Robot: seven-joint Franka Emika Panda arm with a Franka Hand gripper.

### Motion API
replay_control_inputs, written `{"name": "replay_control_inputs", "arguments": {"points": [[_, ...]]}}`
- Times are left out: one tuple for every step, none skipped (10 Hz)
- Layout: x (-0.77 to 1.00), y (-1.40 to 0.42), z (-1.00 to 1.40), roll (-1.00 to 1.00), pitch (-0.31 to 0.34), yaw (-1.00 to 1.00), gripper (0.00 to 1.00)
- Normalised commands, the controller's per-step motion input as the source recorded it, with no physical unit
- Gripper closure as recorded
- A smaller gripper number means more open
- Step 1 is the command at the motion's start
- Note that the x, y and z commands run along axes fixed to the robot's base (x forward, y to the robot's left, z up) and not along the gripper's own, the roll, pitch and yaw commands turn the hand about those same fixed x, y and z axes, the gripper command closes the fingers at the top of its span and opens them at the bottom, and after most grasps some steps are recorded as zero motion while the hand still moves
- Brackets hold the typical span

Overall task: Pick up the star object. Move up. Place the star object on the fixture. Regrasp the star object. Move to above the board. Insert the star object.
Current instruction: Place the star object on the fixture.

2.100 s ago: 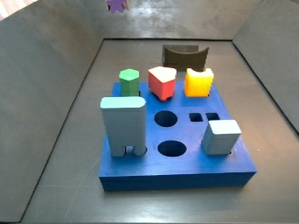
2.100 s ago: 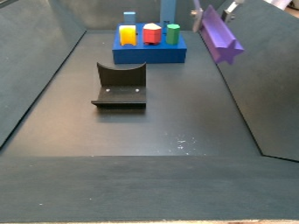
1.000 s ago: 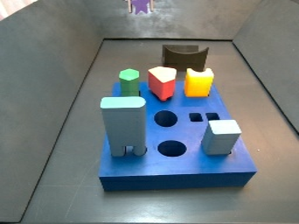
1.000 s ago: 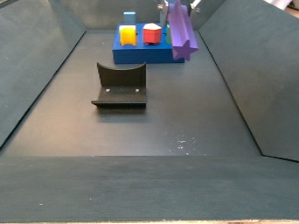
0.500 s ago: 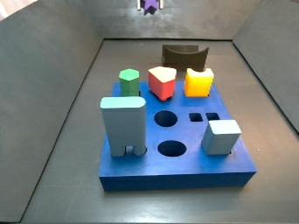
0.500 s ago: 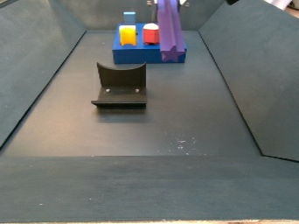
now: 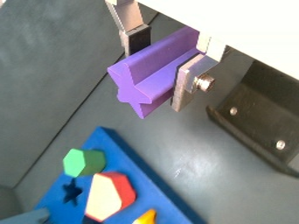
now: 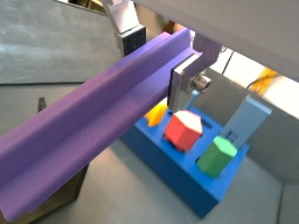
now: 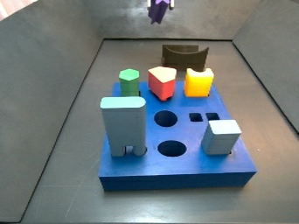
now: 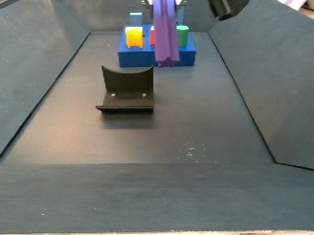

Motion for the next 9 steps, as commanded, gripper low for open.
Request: {"name": "replay_control_inputs", "arguments": {"points": [[1.00, 0.04, -0.02, -1.00, 0.123, -0.16, 1.00], [1.00, 0.04, -0.02, -1.00, 0.109, -0.20, 1.00], [1.00, 0.05, -0.02, -0.89, 0.089, -0.20, 1.00], [1.00, 0.05, -0.02, -0.67, 0.047, -0.19, 1.00], [0.97, 0.05, -0.02, -0.55, 0.027, -0.18, 1.00], [0.89, 0.04, -0.02, -0.33, -0.002, -0.16, 1.00], [0.80, 0.03, -0.01, -0.18, -0.026, -0.14, 1.00], [0.72, 0.03, -0.01, -0.13, -0.038, -0.11, 1.00], [0.63, 0.03, -0.01, -0.13, -0.038, -0.09, 1.00]]}}
